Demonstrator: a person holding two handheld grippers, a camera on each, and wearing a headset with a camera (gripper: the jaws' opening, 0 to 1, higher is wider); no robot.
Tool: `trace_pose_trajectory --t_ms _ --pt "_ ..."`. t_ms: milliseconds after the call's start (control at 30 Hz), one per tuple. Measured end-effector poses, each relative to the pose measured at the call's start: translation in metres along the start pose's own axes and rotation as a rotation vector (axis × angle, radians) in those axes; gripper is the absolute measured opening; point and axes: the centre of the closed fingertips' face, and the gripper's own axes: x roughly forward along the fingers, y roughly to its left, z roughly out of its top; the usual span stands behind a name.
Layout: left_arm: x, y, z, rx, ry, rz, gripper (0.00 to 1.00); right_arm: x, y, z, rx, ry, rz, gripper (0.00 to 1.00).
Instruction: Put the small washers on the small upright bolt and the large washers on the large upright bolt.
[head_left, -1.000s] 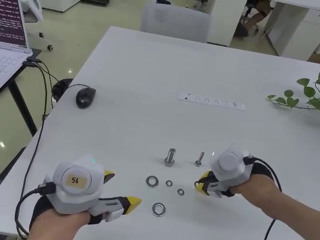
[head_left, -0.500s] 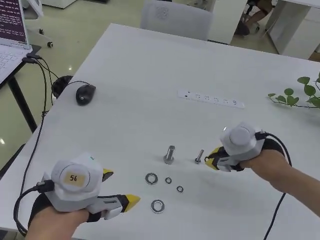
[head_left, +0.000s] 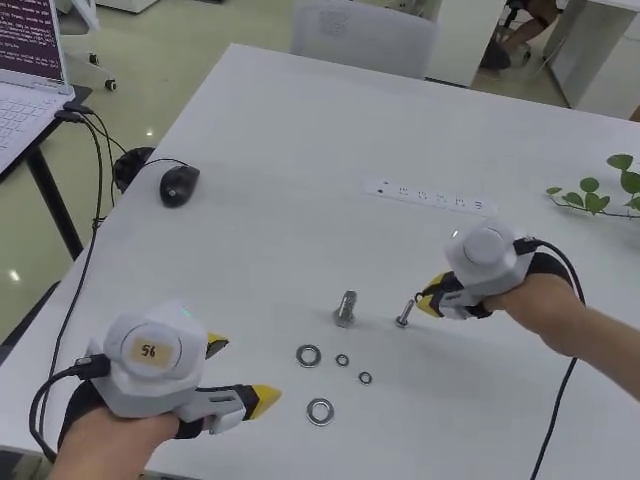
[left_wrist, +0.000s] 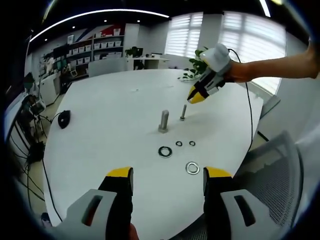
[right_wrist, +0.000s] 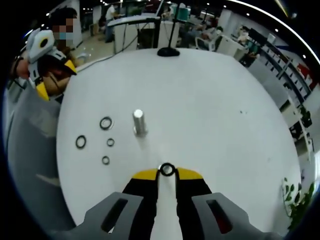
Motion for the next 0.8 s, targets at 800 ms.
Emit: trace_pose_trajectory --t_ms 800 --pt "-0.002 0.004 -0.003 -0.017 0.002 0.011 0.56 0.016 0.001 -0.005 -0.029 0.070 0.051 0.13"
